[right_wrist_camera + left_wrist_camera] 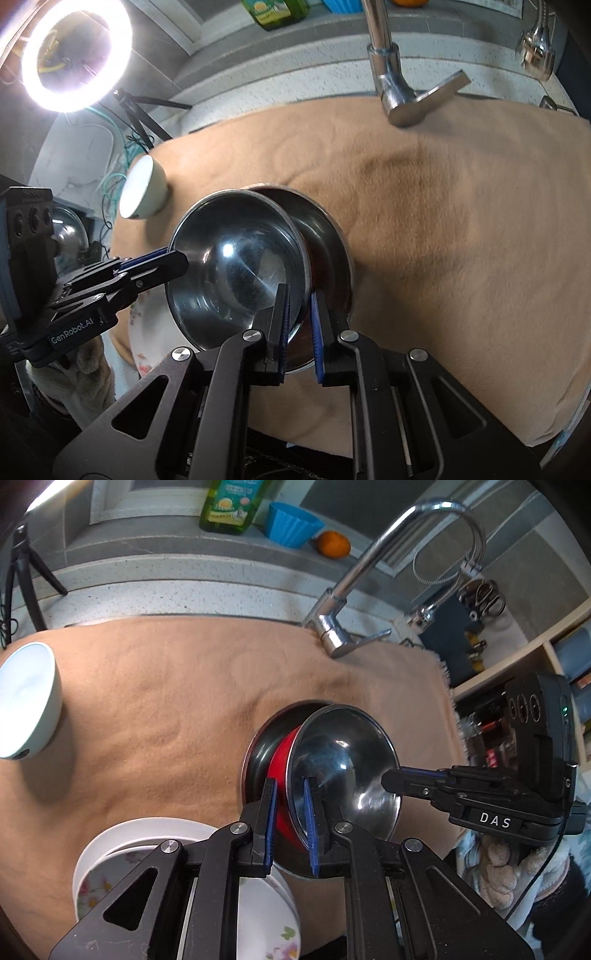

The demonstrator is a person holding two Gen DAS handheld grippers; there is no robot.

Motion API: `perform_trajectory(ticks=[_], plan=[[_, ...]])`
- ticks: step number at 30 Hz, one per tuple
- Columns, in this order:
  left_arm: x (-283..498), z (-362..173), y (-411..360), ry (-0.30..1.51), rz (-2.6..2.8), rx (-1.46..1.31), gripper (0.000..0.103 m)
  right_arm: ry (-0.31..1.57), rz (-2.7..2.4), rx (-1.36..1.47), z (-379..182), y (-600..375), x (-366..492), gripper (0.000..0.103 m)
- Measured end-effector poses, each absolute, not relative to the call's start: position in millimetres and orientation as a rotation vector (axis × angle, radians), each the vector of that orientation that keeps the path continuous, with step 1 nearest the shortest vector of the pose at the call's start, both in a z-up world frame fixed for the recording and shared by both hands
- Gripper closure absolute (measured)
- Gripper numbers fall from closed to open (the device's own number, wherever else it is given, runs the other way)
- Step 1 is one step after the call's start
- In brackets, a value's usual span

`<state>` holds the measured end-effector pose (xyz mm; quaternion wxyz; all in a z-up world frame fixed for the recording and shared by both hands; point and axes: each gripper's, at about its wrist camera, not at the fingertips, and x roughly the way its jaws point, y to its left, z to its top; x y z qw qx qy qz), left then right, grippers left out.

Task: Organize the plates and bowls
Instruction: 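Lower the red-exterior bowl into the large steel bowl and hold it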

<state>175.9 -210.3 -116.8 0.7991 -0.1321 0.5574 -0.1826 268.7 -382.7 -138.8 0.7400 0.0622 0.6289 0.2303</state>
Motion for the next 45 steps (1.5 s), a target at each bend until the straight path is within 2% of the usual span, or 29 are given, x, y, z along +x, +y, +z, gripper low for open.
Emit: perform_trajectory(ticks=[17, 36, 38, 45], plan=[[184, -138, -231, 1.263, -0.374, -0.147, 0.091, 1.4, 0.476, 0.05, -156, -376, 274, 0.092], [185, -138, -224, 1.262, -0.377, -0.167, 0.091, 1.393, 0.476, 0.004, -151, -369, 275, 0.089], [184, -136, -222, 1.258, -0.383, -0.179, 0.091, 1.386, 0.476, 0.008, -148, -370, 274, 0.082], [181, -118, -211, 1.215, -0.399, -0.215, 0.091, 1.34, 0.482, 0.019, -126, -368, 272, 0.081]])
